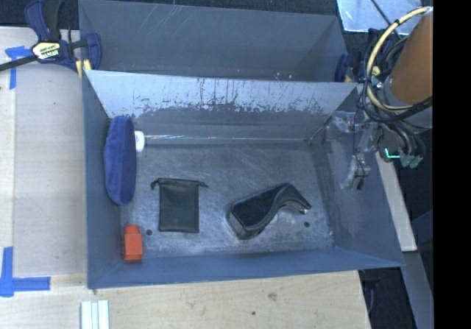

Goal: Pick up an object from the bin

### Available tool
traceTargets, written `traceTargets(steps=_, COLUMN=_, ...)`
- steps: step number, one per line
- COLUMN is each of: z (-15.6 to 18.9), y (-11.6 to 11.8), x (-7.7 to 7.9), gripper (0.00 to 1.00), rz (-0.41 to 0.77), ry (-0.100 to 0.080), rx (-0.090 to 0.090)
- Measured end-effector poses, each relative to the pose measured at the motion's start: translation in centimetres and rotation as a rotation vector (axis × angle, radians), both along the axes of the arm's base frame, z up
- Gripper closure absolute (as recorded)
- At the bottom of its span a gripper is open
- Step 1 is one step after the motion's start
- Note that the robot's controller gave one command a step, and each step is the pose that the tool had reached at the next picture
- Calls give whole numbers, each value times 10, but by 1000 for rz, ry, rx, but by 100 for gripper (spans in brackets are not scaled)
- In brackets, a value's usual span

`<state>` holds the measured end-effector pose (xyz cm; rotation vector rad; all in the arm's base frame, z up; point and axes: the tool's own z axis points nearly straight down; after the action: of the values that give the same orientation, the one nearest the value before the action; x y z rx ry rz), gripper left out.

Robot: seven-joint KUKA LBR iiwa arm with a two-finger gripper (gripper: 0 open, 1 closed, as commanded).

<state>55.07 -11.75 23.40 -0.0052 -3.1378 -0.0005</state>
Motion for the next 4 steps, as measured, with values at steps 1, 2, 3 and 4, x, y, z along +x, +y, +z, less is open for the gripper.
traceTargets(steps=1, z=-96, y=60, x=-41, gripper=0, rz=66, ry=3, rx=3)
traceTargets(steps=2, z=-168, y=99, x=-15, gripper=0, rz=142, ry=1, rx=1)
traceTargets(steps=3, z=-164, y=97, x=-15, gripper=100, rz=140, ry=-2, rx=-2)
traceTargets(steps=4, z=-58, y=97, x=-30, gripper=100, rz=173, ry=-8, rx=-2)
